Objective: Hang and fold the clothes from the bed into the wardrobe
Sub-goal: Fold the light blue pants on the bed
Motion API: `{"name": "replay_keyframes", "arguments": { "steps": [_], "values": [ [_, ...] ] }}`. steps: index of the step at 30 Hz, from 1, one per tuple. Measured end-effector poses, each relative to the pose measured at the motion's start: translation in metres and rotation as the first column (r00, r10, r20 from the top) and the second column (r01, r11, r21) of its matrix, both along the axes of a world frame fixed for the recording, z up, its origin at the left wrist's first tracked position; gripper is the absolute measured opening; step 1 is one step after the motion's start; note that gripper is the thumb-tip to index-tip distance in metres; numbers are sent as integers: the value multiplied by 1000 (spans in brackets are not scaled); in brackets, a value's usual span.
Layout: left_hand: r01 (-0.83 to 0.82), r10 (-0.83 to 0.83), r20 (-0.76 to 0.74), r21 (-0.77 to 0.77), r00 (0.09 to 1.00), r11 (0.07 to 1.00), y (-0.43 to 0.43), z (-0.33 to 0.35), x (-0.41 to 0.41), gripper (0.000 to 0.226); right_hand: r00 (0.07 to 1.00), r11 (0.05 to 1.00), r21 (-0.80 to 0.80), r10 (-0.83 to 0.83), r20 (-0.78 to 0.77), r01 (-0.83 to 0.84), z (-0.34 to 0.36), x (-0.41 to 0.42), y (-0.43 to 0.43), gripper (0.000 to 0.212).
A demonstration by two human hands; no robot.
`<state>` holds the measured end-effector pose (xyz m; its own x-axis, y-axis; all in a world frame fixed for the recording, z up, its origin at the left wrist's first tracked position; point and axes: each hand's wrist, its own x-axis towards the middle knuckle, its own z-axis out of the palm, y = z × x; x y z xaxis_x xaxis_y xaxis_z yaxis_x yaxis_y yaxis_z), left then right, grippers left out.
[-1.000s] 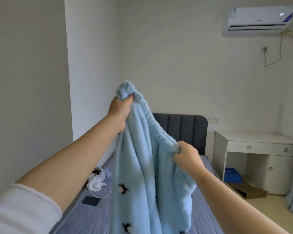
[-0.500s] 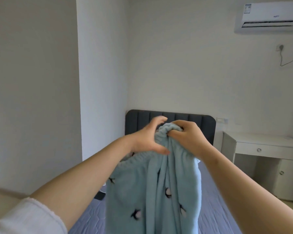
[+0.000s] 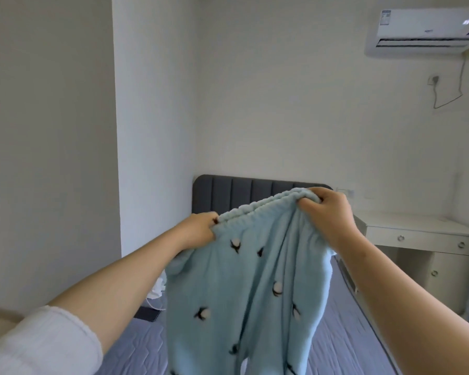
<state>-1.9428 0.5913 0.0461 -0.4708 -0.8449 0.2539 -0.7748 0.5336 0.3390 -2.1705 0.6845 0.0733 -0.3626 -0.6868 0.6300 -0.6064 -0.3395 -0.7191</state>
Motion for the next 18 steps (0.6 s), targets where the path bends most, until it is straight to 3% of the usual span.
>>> {"name": "replay_keyframes", "arguments": {
  "steps": [3,5,7,9,11,15,18],
  "values": [
    [230,-184,-270,148,945,962,6,35,7,19,996,995,103,1,85,-10,13,-8,2,11],
    [457,-251,-523,312,814,833,14,60,19,24,902,916,231,231,365,-328,24,-16,10,14],
    [538,-184,-632,430,753,725,15,74,29,32,760,750,324,345,551,-576,28,-20,18,22],
    [371,-96,-490,504,867,780,12,73,28,30,751,680,407,333,570,-610,20,-21,15,30],
    [179,-10,-316,511,949,841,9,67,21,21,788,693,481,207,580,-536,9,-18,8,26],
    [86,112,-300,577,947,812,9,57,11,18,787,723,535,20,617,-438,-7,-7,-1,22],
    [-33,278,-348,571,895,820,13,52,-5,26,864,787,534,-2,504,-310,-6,10,-6,17]
  ]
}}
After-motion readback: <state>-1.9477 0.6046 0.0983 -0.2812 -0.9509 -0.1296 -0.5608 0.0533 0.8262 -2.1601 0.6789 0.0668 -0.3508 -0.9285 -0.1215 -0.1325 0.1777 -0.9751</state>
